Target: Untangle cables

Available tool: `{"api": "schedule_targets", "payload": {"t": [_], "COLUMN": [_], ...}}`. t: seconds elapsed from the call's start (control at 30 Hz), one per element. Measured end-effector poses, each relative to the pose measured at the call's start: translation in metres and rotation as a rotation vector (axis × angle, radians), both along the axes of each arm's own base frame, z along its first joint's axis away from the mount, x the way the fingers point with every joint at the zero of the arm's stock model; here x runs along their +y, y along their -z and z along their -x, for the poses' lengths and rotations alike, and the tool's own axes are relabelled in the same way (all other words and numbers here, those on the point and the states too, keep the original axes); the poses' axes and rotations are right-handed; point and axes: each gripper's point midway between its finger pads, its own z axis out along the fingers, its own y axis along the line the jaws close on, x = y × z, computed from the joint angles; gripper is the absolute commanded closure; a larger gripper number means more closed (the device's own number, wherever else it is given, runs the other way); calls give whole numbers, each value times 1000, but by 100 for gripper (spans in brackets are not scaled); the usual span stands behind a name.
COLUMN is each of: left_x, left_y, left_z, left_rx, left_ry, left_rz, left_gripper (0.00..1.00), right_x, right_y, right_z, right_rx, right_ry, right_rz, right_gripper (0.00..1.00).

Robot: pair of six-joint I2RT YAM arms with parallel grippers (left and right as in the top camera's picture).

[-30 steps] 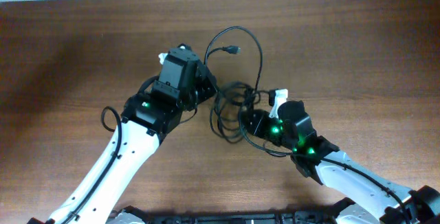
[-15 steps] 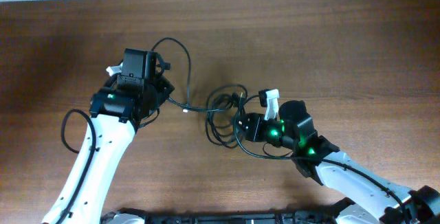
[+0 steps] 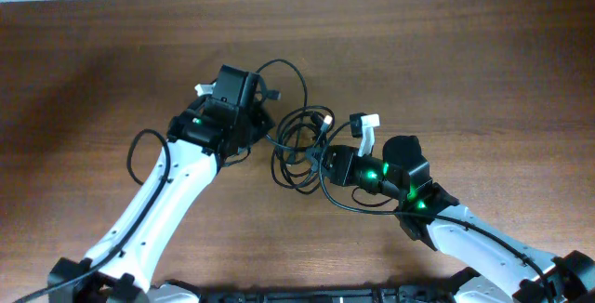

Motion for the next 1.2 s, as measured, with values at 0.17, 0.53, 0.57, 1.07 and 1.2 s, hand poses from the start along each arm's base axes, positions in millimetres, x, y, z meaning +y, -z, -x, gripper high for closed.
{"api": "schedule_targets", "payload": {"t": [0.17,0.53,0.57,1.07,1.2], "left_x": [-33,-24,-16,-22,-31], "left_y": [26,25,17,10,30], "left_z": [5,1,-2,56,65], "left_rx": [77,92,72,383,476], "left_ry": [84,114,98,-138,-342], "left_rz": [48,106,118,343,424], "left_gripper": [100,30,27,1,1], "right_x": [1,1,1,-21,-21], "right_y": [-5,-5,-5,0,0], "right_z": [-1,-1,-1,-31,-32], "right_rx": [-7,-2,-2,219,222], "right_ry": [1,2,2,299,301], "right_rz": [-18,-20,-20,-135,-137], "right_gripper": [96,96,96,96,96]}}
